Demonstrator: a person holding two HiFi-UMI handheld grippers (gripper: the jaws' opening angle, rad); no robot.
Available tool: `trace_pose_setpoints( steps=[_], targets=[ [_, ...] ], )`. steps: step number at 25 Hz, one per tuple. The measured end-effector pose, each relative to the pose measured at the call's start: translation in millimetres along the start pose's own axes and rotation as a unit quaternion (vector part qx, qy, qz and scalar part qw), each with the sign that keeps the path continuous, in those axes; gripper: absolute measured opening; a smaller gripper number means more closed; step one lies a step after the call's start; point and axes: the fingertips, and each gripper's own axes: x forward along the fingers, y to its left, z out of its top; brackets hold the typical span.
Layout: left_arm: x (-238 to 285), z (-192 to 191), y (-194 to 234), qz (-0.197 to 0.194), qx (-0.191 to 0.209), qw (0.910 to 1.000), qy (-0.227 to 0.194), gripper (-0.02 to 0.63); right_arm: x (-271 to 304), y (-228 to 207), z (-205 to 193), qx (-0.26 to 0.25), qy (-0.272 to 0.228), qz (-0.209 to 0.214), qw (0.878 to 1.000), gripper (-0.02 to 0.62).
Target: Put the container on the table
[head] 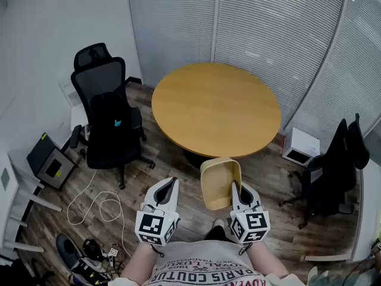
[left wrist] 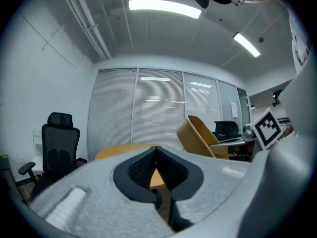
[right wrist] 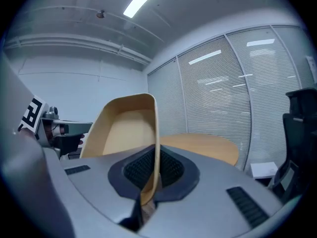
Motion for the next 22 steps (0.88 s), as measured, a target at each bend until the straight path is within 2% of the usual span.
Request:
trace_pose_setpoints(
  steps=[2, 8, 13, 17, 22],
  targets=[
    [32, 7, -3, 0.017, 0.0, 0.9998, -0.005, 0.006, 21, -29, 9, -0.007, 0.003, 0.012, 1.0, 0.011],
    [131, 18, -31, 0.035, 0.003, 0.9993, -0.015, 0.006, 72, -126, 24, -0.019, 0.004, 0.025, 0.999, 0.011],
    [193, 11, -34, 0.043, 0.008, 0.999, 0.013, 0.006, 108, -181, 19, -0.003, 0.021, 0.026, 0.999, 0.011],
    [234, 4, -35, 0.04, 0.001, 0.9986, 0.034, 0.006, 133, -218, 10, 0.007, 0.039, 0.006, 0.999, 0.011],
    [277, -2, -42, 0.007, -0.001, 0.9991, 0.043, 0.006, 166, -240, 9, 0.019, 0.054, -0.005, 0.998, 0.011]
  ],
)
